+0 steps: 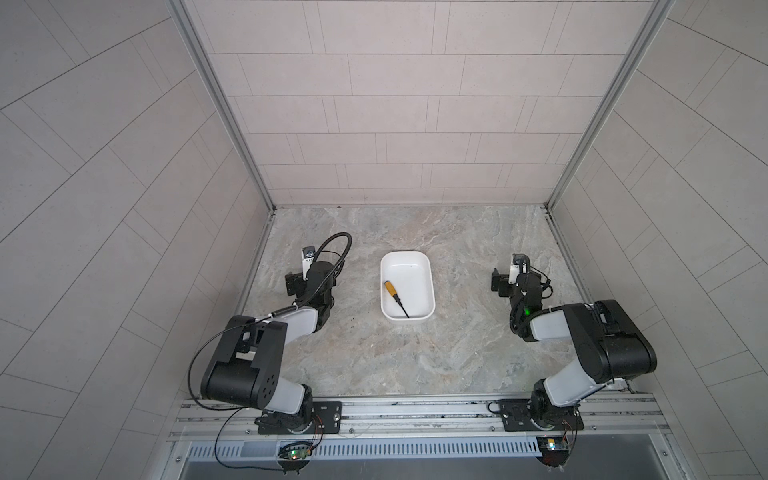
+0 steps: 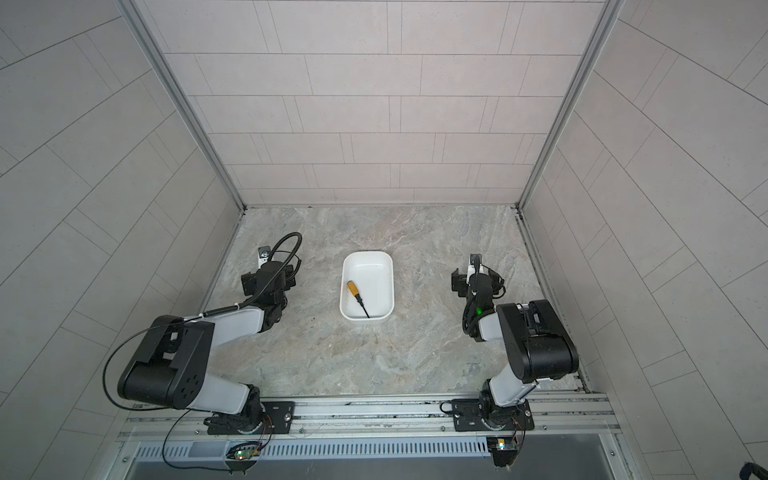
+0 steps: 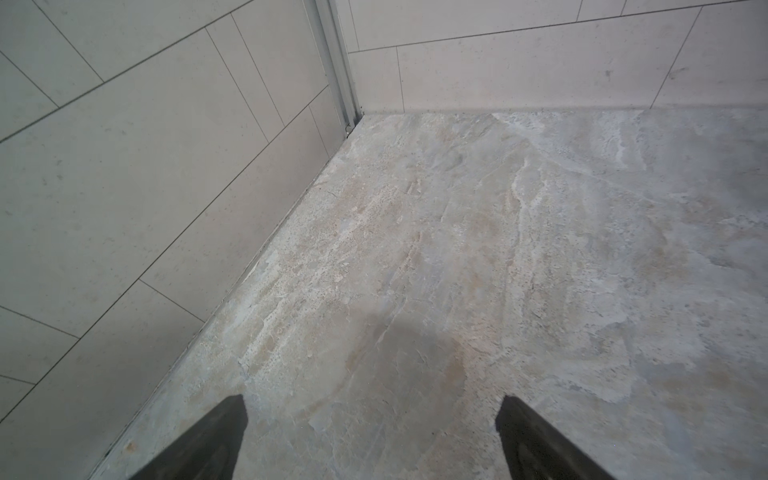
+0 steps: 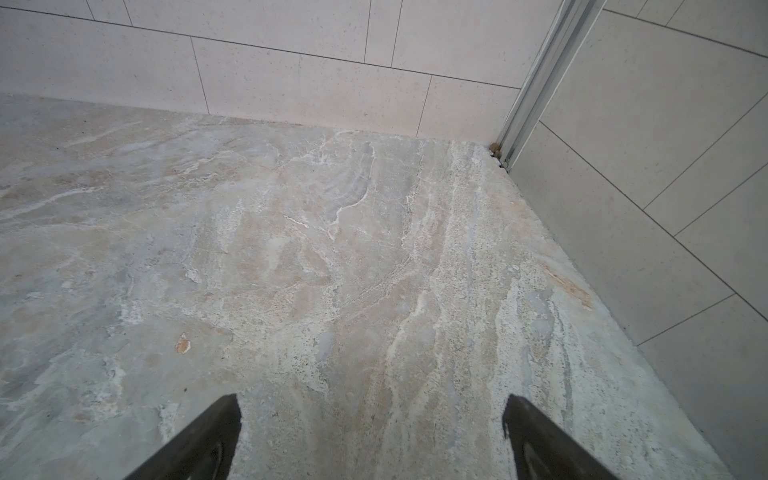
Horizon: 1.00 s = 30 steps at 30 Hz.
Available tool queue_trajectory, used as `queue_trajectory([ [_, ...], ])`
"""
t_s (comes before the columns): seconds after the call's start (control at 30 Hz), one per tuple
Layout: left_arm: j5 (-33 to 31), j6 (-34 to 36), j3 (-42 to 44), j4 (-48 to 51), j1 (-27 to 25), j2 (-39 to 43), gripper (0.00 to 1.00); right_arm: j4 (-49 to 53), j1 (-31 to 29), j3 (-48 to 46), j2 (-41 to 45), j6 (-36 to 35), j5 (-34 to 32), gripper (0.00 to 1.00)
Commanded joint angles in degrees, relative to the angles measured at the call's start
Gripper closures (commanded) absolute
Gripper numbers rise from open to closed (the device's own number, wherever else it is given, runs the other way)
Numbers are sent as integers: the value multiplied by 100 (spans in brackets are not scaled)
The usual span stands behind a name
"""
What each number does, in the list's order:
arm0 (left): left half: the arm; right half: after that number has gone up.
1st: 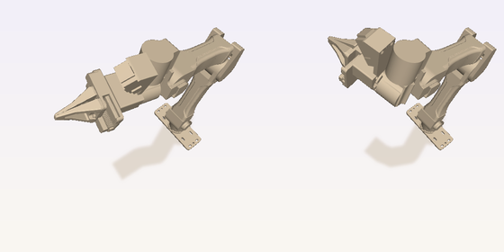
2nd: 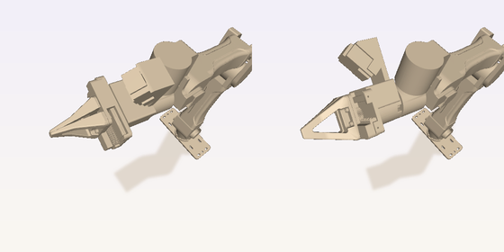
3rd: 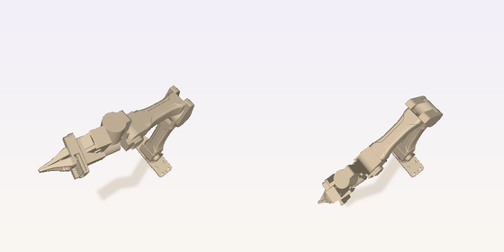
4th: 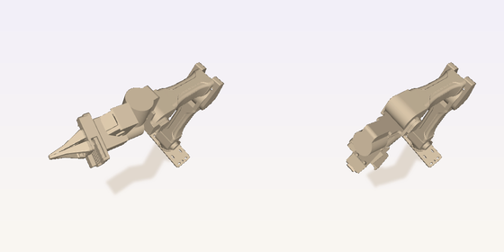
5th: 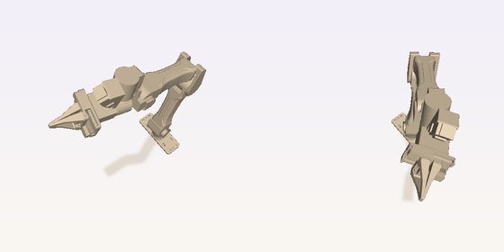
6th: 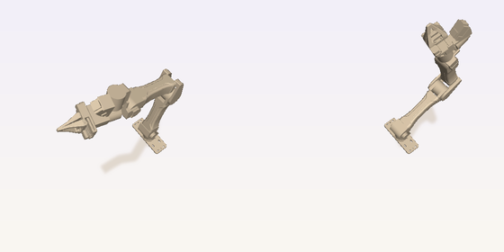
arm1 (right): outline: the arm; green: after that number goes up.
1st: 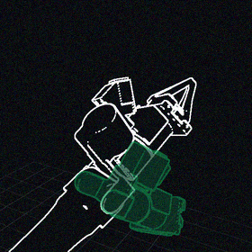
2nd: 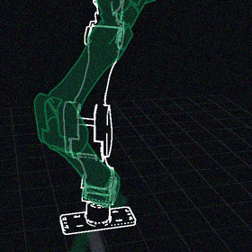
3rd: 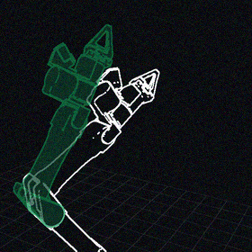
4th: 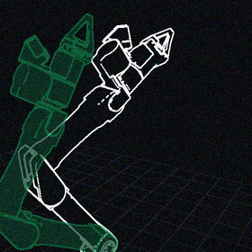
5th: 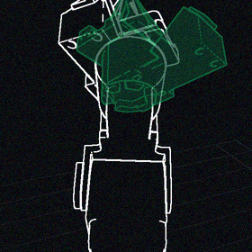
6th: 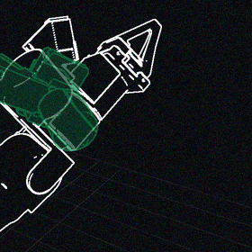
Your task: Put the screwdriver in the bin
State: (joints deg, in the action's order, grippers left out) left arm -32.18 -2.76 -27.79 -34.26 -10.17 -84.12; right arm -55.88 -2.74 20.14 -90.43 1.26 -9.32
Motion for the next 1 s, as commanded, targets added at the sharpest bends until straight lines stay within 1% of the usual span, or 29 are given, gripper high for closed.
queue_trajectory([
  [0.0, 140, 451, 259, -900, -54, -68, 0, 25, -22, 67, 0, -36, -43, 1],
  [0.03, 181, 485, 385, -1202, -49, -183, 0, 25, -24, 64, 0, -38, -44, 1],
  [0.1, 135, 716, 655, -2333, -61, -529, 0, 24, -22, 64, 2, -35, -43, 1],
  [0.17, 79, 517, 697, -2104, -44, -352, 0, 36, -23, 65, 0, -35, -43, 1],
  [0.23, -55, 328, 584, -1978, 31, -444, 0, 25, -20, 77, 0, -33, -43, 1],
  [0.27, 35, 264, 523, -1980, 140, -526, 0, 24, -19, 73, 1, -36, -43, 1],
  [0.33, 612, -120, 377, -1381, 510, -502, 0, 28, -24, 69, 1, -30, -43, 1],
  [0.37, 663, -186, 454, -1451, 544, -518, 0, 26, -18, 69, -1, -37, -43, 1],
  [0.43, 714, 20, 636, -2283, 556, -771, 0, 27, -19, 77, 5, -38, -42, 1],
  [0.5, 753, -82, 560, -1837, 565, -615, 0, 35, -18, 78, 4, -38, -40, 1],
  [0.53, 716, -86, 530, -1777, 562, -600, 0, 33, -22, 78, 0, -34, -36, 1],
  [0.6, 752, -4, 639, -2185, 560, -706, 0, 39, -20, 76, -1, -39, -37, 1],
  [0.63, 742, 18, 641, -2224, 549, -718, 0, 33, -24, 77, 0, -33, -41, 1],
  [0.67, 741, -34, 611, -2044, 546, -669, 0, 33, -20, 73, -1, -38, -41, 1],
  [0.97, 745, 0, 626, -2130, 539, -695, 0, 22, -95, 73, -9, -92, -162, 1],
])
